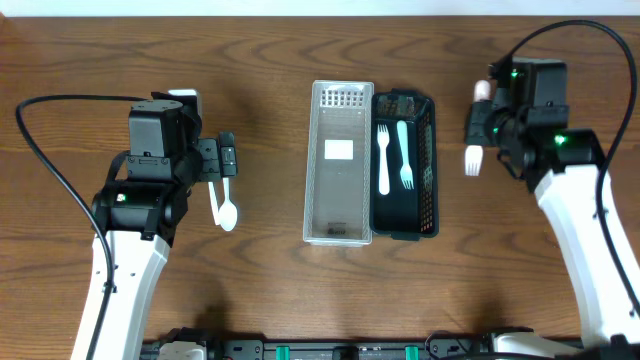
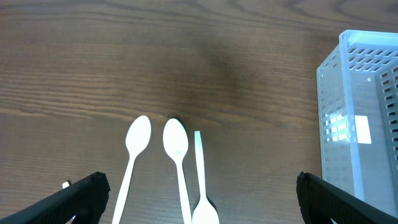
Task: Pack container
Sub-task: 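Drop the knife into the dark green basket with the right gripper, then move the right gripper to the white spoon and close on it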
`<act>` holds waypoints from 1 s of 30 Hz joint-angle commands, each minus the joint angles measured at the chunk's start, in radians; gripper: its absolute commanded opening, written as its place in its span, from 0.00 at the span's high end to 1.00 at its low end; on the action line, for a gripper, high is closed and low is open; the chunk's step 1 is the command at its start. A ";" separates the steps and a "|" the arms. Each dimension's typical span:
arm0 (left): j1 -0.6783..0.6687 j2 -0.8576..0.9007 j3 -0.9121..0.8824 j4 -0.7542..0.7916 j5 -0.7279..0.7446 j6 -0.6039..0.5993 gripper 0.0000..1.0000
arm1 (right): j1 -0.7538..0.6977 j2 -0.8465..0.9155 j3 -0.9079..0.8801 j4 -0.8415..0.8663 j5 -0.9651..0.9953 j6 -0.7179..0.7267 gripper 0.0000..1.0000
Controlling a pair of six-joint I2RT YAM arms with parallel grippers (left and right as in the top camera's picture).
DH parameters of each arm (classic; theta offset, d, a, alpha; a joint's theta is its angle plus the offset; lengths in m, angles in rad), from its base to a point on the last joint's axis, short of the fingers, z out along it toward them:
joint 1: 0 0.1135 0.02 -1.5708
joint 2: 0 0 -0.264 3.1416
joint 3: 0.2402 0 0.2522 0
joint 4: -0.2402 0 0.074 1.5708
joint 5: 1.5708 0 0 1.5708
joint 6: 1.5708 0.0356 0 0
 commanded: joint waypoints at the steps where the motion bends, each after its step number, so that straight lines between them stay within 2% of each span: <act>1: 0.005 0.006 0.020 -0.003 -0.019 0.014 0.02 | 0.077 0.016 -0.002 -0.008 -0.011 0.064 0.99; 10: 0.005 0.006 0.020 -0.003 -0.019 0.014 0.02 | 0.249 0.248 -0.036 0.060 -0.019 0.230 0.98; 11: 0.005 0.006 0.020 -0.003 -0.019 0.014 0.02 | 0.270 0.280 -0.036 0.082 -0.037 0.230 0.96; 12: 0.005 0.006 0.020 -0.003 -0.019 0.014 0.02 | 0.287 0.306 -0.036 0.104 -0.046 0.231 0.85; 13: 0.005 0.006 0.020 -0.003 -0.019 0.014 0.02 | 0.303 0.327 -0.035 0.128 -0.046 0.233 0.64; 14: 0.005 0.006 0.020 -0.003 -0.019 0.014 0.02 | 0.314 0.334 -0.034 0.142 -0.045 0.238 0.49; 17: 0.005 0.006 0.020 -0.003 -0.019 0.014 0.02 | 0.304 0.311 -0.014 0.151 -0.015 0.246 0.41; 21: 0.005 0.006 0.020 -0.003 -0.019 0.014 0.02 | 0.211 0.220 0.015 0.146 0.089 0.199 0.27; 26: 0.005 0.006 0.020 -0.003 -0.019 0.014 0.02 | -0.036 0.109 0.015 0.109 0.148 0.073 0.15; 30: 0.005 0.006 0.020 -0.003 -0.019 0.014 0.02 | -0.252 0.119 0.011 0.102 0.144 -0.032 0.05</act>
